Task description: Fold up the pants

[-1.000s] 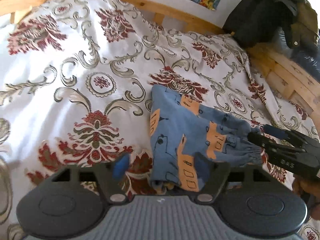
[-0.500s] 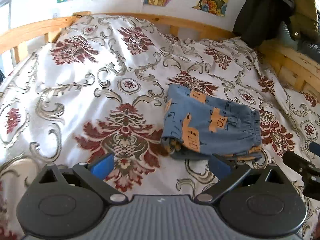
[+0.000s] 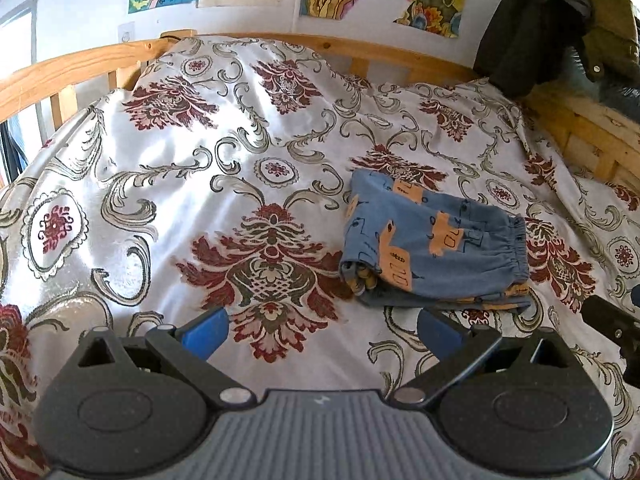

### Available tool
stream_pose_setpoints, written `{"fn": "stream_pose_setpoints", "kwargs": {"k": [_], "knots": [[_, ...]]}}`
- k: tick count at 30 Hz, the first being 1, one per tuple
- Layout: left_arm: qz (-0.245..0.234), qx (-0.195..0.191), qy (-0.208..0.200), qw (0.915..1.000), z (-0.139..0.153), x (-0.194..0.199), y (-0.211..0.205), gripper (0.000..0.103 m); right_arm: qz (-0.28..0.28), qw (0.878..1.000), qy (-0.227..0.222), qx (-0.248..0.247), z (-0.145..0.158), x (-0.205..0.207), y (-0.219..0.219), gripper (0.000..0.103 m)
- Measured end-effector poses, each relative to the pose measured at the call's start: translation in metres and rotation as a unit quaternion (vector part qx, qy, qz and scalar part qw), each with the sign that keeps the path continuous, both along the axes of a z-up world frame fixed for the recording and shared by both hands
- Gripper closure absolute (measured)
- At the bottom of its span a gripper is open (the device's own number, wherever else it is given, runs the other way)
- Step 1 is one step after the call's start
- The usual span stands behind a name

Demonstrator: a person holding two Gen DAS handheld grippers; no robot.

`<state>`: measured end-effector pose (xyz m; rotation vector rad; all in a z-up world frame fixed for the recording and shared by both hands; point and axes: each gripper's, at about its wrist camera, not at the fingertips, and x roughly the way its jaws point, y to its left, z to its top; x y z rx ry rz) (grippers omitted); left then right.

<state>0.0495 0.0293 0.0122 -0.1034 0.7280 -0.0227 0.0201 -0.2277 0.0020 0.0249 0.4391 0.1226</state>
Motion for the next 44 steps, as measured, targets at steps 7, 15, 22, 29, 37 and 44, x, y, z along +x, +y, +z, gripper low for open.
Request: {"fn": "stream_pose_setpoints", "kwargs": {"k": [7, 15, 22, 29, 37, 44], "knots": [[-0.005, 0.005, 0.001, 1.0, -0.0025, -0.0002, -0.0018, 0.0, -0.002, 1.0, 0.005, 0.004, -0.003, 0.0019, -0.0005, 0.001], [-0.003, 0.002, 0.003, 1.0, -0.0031, 0.0002, -0.001, 0.0, 0.003, 1.0, 0.006, 0.001, -0.0032, 0.0014, 0.0025, 0.001], [-0.003, 0.002, 0.004, 1.0, -0.0036, 0.0005, -0.0002, 0.0, 0.003, 1.0, 0.007, 0.002, -0.0036, 0.0012, 0.003, 0.001], [0.0, 0.025, 0.025, 0.9994, -0.003, 0.0039, -0.0049, 0.0, 0.004, 1.0, 0.007, 0.003, -0.0038, 0.0013, 0.0036, 0.001], [-0.023, 0.029, 0.017, 0.9992, -0.0007, 0.0015, -0.0071, 0.0, 0.005, 1.0, 0.008, 0.003, -0.0053, -0.0001, 0.0056, 0.001], [-0.033, 0.035, 0.011, 0.9988, 0.0, 0.0003, -0.01, 0.0, 0.004, 1.0, 0.009, 0.003, -0.0059, -0.0008, 0.0067, 0.001]]}}
